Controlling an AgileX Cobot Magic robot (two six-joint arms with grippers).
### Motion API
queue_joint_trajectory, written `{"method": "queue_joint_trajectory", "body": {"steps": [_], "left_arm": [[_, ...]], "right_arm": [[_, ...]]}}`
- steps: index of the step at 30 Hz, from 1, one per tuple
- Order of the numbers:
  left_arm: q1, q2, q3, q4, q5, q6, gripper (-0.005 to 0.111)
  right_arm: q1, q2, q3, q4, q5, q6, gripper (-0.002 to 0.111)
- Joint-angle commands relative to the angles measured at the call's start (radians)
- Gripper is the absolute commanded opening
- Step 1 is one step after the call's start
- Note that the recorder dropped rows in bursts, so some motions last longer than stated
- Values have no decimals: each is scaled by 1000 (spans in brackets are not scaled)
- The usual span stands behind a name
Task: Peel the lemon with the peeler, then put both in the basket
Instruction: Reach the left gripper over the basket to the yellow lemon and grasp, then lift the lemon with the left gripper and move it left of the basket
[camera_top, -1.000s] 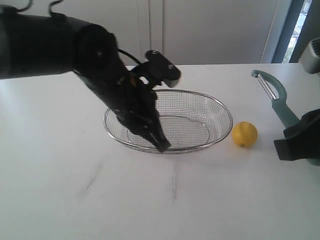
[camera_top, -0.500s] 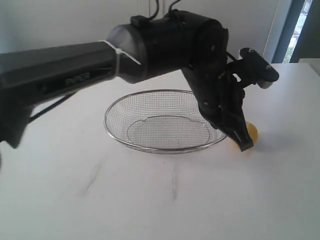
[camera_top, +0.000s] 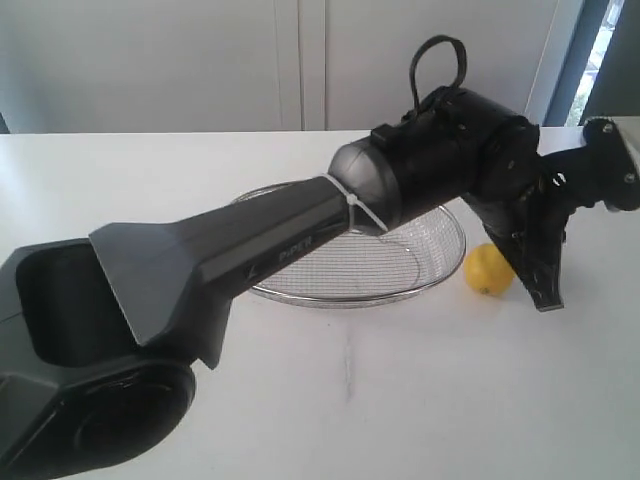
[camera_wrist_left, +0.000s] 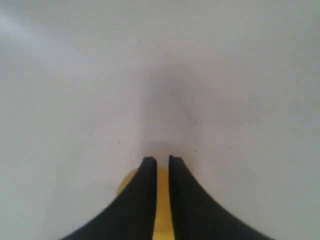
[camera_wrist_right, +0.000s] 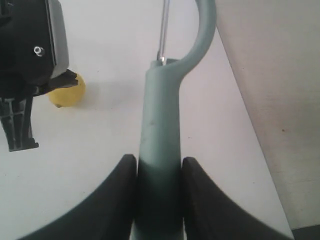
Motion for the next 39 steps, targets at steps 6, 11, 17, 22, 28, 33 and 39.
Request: {"method": "queue_joint_trajectory", "body": {"steps": [6, 11, 17, 22, 28, 33, 39], "left_arm": [[-6, 52, -8, 44, -67, 38, 84], [-6, 83, -8, 121, -78, 29, 87], [-2, 115, -8, 181, -113, 20, 87], [2, 134, -8, 181, -127, -1, 86], [2, 153, -8, 200, -133, -1, 86], [2, 163, -8, 272, -126, -32, 86], [2, 177, -8, 301, -116, -73, 86]], "right_arm": [[-7, -6, -6, -21, -4, 2, 0], [-7, -6, -6, -21, -4, 2, 0], [-7, -6, -6, -21, -4, 2, 0], [-7, -6, -6, -21, -4, 2, 0], [-7, -6, -6, -21, -4, 2, 0], [-7, -6, -6, -19, -4, 2, 0], [-7, -6, -6, -19, -4, 0, 0]]}}
